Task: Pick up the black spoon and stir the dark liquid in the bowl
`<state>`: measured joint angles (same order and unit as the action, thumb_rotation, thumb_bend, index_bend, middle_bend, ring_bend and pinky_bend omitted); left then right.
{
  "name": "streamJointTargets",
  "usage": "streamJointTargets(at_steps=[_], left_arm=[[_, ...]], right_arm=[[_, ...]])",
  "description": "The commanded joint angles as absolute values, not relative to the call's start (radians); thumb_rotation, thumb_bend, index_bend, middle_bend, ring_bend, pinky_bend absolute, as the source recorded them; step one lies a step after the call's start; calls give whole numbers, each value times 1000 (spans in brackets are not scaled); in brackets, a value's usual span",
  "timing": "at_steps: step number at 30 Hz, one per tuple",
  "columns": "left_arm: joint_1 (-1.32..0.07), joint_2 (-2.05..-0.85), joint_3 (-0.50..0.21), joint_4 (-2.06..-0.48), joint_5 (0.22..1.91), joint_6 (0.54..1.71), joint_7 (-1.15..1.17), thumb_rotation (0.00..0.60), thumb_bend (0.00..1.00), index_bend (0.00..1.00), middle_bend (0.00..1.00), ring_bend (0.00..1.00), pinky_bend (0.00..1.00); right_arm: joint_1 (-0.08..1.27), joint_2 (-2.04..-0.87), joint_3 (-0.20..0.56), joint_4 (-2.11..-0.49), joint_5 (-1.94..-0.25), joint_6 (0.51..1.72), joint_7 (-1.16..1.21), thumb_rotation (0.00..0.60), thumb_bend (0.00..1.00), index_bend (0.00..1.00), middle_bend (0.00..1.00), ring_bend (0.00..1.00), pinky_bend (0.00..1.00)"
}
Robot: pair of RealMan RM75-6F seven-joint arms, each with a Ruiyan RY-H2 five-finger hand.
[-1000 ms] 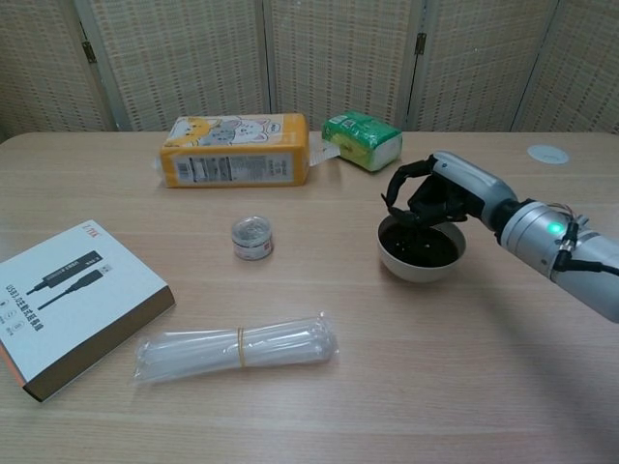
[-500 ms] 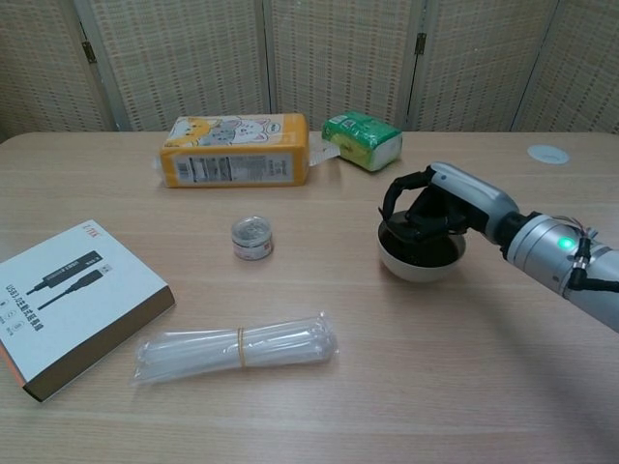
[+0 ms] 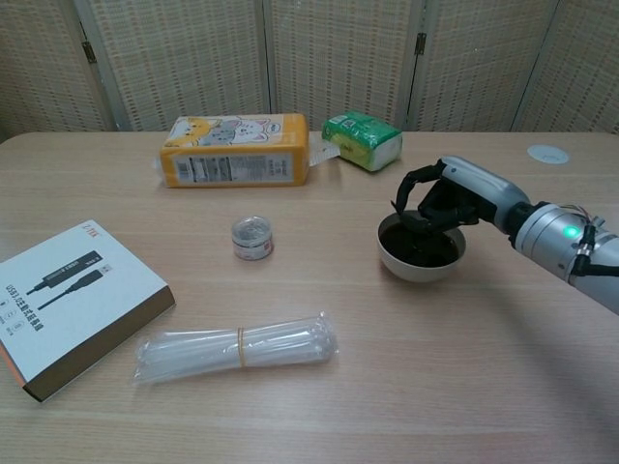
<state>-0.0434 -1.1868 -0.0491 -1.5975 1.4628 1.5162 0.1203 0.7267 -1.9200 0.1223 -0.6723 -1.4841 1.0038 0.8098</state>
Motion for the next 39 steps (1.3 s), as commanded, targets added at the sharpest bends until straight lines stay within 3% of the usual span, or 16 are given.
streamJointTargets(at_steps=[1, 9, 18, 27, 39], left_arm=[[-43, -1186, -50, -1598, 1461, 1516, 120, 600, 184, 229, 150, 119, 142], [-41, -1184, -48, -1596, 1458, 1517, 117, 600, 184, 229, 150, 119, 142], [-46, -1194, -50, -1589, 1466, 1517, 108, 600, 184, 229, 150, 119, 142], [-54, -1196, -53, -1584, 1465, 1511, 110, 600, 183, 229, 150, 119, 142], [-51, -1192, -54, -1588, 1456, 1513, 115, 600, 184, 229, 150, 119, 142]], right_arm=[[749, -1943, 136, -647, -1480, 991, 823, 600, 517, 791, 1000, 1000, 1000], [752, -1960, 117, -652, -1500, 1003, 863, 600, 520, 790, 1000, 1000, 1000], [699, -1898, 71, -721, -1522, 1038, 849, 600, 533, 792, 1000, 1000, 1000], [713, -1875, 99, -688, -1488, 992, 800, 600, 535, 792, 1000, 1000, 1000], [777, -1929, 118, -647, -1502, 976, 833, 600, 534, 792, 1000, 1000, 1000]])
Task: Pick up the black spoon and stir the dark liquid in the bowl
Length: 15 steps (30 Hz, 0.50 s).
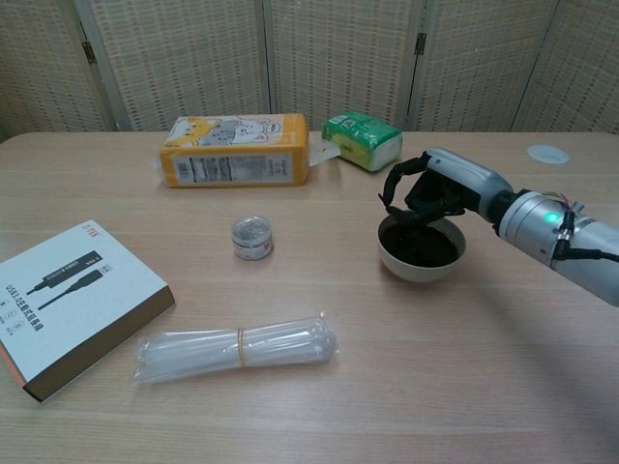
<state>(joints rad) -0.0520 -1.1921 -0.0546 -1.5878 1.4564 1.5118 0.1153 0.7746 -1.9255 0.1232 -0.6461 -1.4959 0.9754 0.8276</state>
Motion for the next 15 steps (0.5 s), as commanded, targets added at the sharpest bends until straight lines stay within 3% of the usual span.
streamJointTargets(at_steps=[1, 15], left_arm=[[-50, -1191, -53, -1588, 1456, 1514, 115, 600, 184, 229, 150, 119, 142], [-50, -1197, -49, -1583, 1464, 1515, 111, 600, 184, 229, 150, 119, 142]], right_arm=[[775, -1929, 113, -652, -1506, 981, 839, 600, 534, 792, 1000, 1000, 1000], [702, -1850, 51, -735, -1535, 1036, 826, 600, 542, 793, 1000, 1000, 1000]])
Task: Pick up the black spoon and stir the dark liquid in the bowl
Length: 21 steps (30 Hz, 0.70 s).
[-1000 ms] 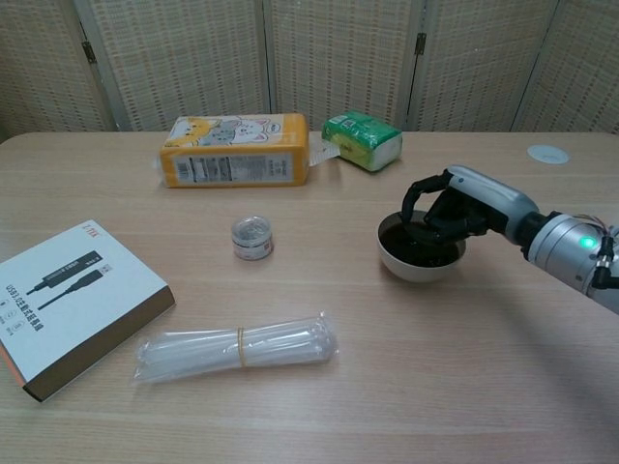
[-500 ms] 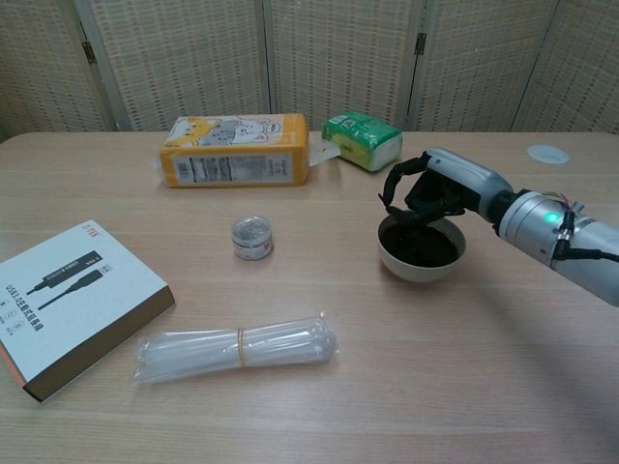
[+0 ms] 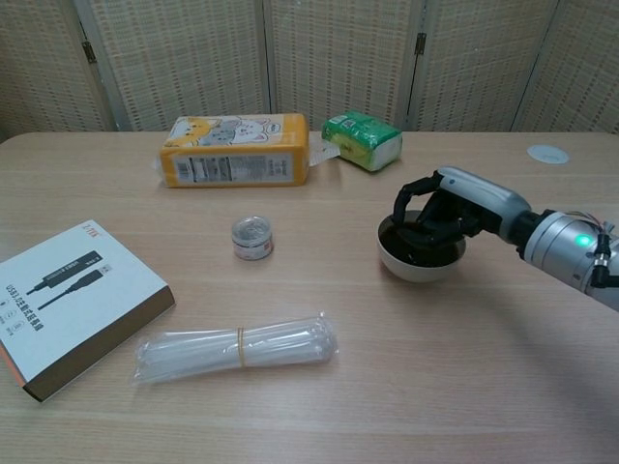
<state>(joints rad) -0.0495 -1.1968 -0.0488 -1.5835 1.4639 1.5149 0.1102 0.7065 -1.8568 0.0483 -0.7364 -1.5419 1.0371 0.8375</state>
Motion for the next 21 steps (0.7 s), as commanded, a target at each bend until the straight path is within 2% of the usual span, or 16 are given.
streamJointTargets(at_steps=[1, 15, 21], left_arm=[[-50, -1197, -50, -1583, 1464, 1516, 110, 600, 184, 229, 150, 119, 142], [-50, -1190, -52, -1589, 1453, 1512, 120, 600, 184, 228, 150, 119, 142], [-48, -1188, -51, -1590, 1450, 1512, 120, 600, 184, 228, 150, 119, 142]], right_arm=[[702, -1850, 55, -730, -1531, 1033, 820, 600, 543, 793, 1000, 1000, 1000], [797, -1954, 115, -572, -1502, 959, 840, 600, 550, 793, 1000, 1000, 1000], [812, -1976, 103, -559, -1520, 967, 875, 600, 549, 793, 1000, 1000, 1000]])
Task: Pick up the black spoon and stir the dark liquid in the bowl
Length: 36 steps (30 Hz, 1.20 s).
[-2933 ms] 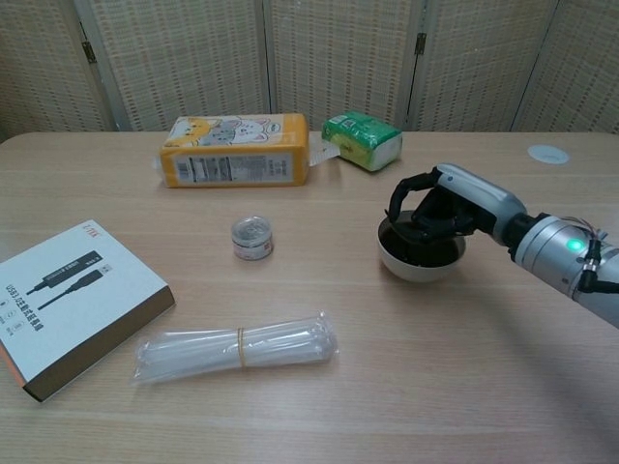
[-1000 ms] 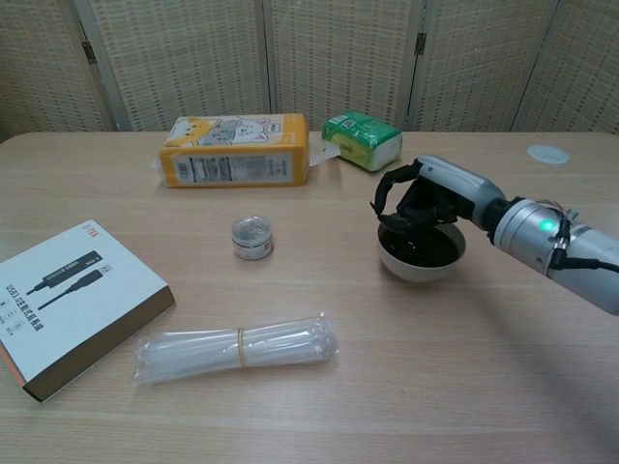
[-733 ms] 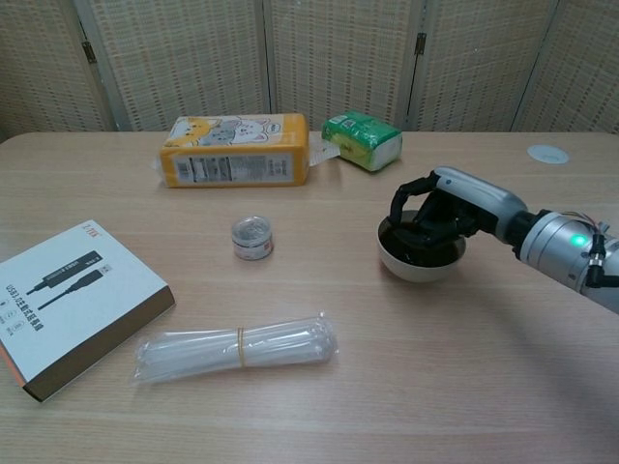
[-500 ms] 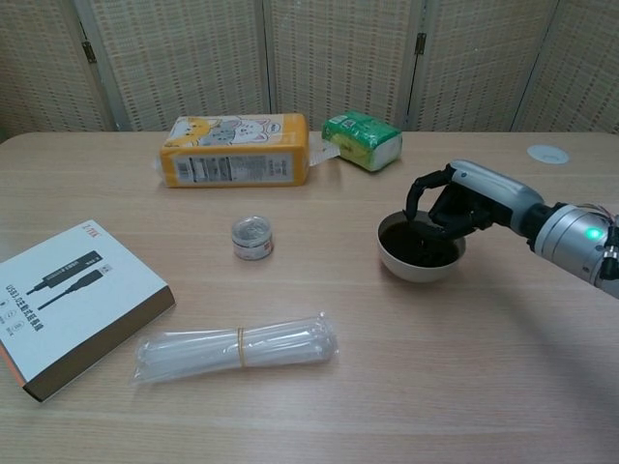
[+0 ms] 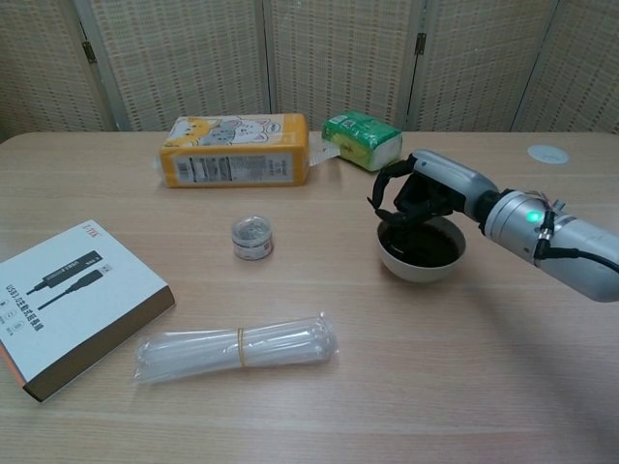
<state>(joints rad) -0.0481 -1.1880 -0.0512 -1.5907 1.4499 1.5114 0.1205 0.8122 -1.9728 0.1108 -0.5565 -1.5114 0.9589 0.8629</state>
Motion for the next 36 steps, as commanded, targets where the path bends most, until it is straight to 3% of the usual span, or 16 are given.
streamJointTargets(at_steps=[1, 15, 30, 36], left_arm=[[-47, -1188, -51, -1590, 1449, 1512, 119, 600, 184, 228, 150, 119, 142], [-53, -1192, -50, -1584, 1457, 1506, 115, 600, 184, 228, 150, 119, 142], [-58, -1197, -52, -1579, 1450, 1499, 117, 600, 184, 228, 150, 119, 142], [-52, -1194, -50, -1582, 1449, 1505, 117, 600, 184, 228, 150, 119, 142]], right_arm=[[810, -1975, 99, -561, -1524, 972, 878, 600, 549, 793, 1000, 1000, 1000], [731, -1907, 23, -651, -1567, 1039, 873, 600, 550, 793, 1000, 1000, 1000], [792, -1947, 88, -566, -1521, 979, 821, 600, 557, 793, 1000, 1000, 1000], [820, -1973, 77, -556, -1545, 986, 845, 600, 558, 793, 1000, 1000, 1000]])
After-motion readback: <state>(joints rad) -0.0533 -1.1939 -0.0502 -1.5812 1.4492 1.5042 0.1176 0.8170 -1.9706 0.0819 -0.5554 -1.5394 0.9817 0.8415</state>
